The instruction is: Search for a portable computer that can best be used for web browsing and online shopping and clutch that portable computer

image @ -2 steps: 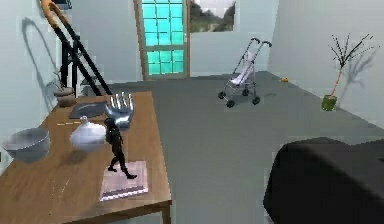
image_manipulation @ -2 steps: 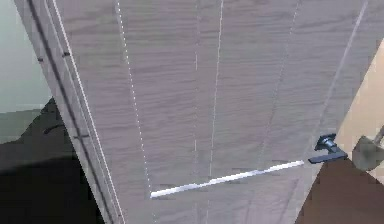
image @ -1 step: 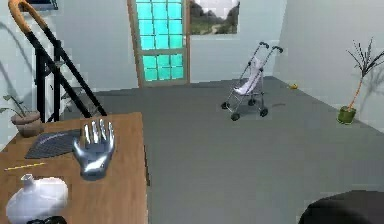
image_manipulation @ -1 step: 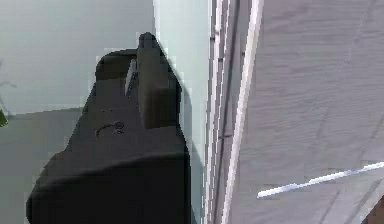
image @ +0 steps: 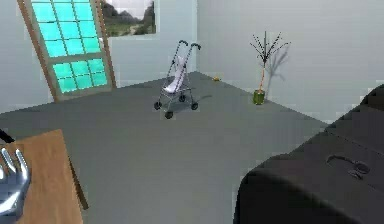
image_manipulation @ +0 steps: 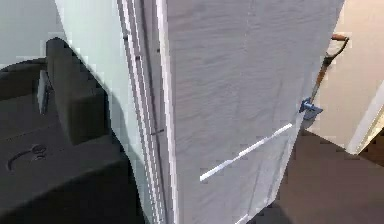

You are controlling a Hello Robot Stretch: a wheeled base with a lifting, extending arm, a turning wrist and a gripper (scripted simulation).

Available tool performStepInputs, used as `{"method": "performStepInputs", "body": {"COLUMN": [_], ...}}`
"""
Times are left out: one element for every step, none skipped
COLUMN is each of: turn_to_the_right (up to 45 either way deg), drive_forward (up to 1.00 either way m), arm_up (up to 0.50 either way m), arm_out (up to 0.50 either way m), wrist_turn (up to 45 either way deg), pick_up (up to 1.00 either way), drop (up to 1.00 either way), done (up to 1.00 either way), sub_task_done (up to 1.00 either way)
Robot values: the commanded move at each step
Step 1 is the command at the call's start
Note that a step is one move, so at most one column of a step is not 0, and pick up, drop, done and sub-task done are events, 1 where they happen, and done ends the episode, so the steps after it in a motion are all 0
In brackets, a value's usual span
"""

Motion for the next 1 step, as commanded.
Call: {"method": "performStepInputs", "body": {"turn_to_the_right": [0.0], "drive_forward": [0.75], "arm_up": [0.0], "arm_out": [0.0], "wrist_turn": [0.0], "pick_up": [0.0], "drop": [0.0], "done": [0.0], "sub_task_done": [0.0]}}
